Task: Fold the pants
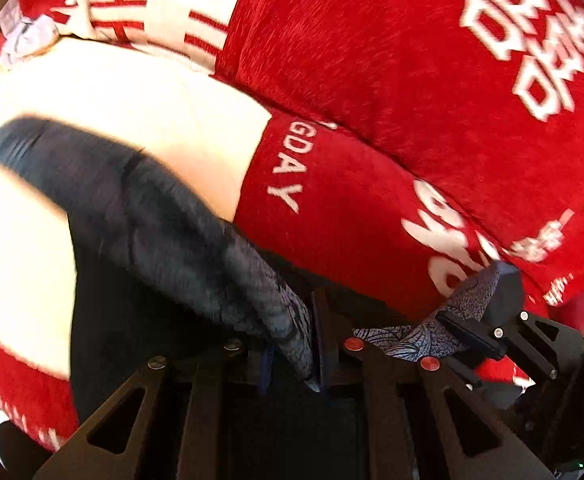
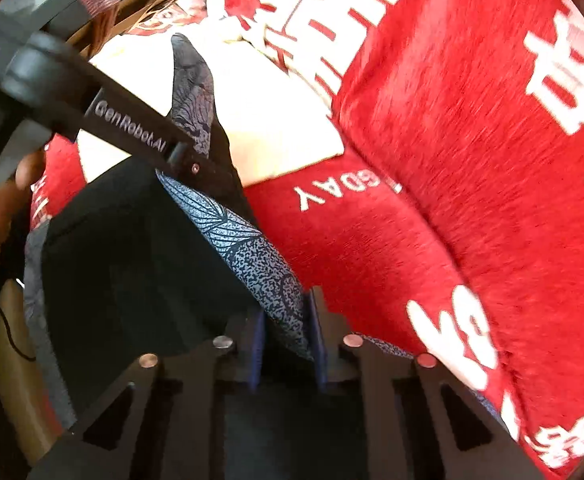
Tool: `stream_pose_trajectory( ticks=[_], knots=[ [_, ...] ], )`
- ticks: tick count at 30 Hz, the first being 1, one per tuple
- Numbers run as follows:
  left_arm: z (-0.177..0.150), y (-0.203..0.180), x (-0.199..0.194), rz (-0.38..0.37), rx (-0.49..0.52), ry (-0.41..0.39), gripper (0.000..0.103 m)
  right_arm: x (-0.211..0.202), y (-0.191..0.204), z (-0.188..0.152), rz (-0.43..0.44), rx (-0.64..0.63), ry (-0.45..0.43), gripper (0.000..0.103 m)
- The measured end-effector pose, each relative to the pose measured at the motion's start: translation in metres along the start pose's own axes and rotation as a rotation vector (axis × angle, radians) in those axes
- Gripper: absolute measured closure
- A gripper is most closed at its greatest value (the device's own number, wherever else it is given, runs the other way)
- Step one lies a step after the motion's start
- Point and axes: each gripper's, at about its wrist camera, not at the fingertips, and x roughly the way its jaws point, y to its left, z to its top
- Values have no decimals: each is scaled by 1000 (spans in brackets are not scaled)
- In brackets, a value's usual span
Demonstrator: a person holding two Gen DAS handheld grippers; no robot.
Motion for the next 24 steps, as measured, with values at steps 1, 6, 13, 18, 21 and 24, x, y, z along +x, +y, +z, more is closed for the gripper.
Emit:
stream_pose_trajectory(
  ticks=[1,6,13,18,21,24],
  knots=[
    [-12,0,-10,-16,10,-17,85,-11,9,-4,-16,6,-17,84],
    [-79,22,-45,-108,0,-32,85,-52,71,-38,-84,13,-69,86],
    [-153,74,-26,-142,-14,43,85,-36,156,-90,-68,59,15,86],
    [-172,111,-9,-199,-57,66,73,-19,178,-105,-157,85,48,85],
    [-175,118,-28,-143,-31,21,66,-27,180,-102,-167,93,65,79],
    [-180,132,-50,-113,-44,-28,66,-50,177,-98,-92,124,32,65]
  ],
)
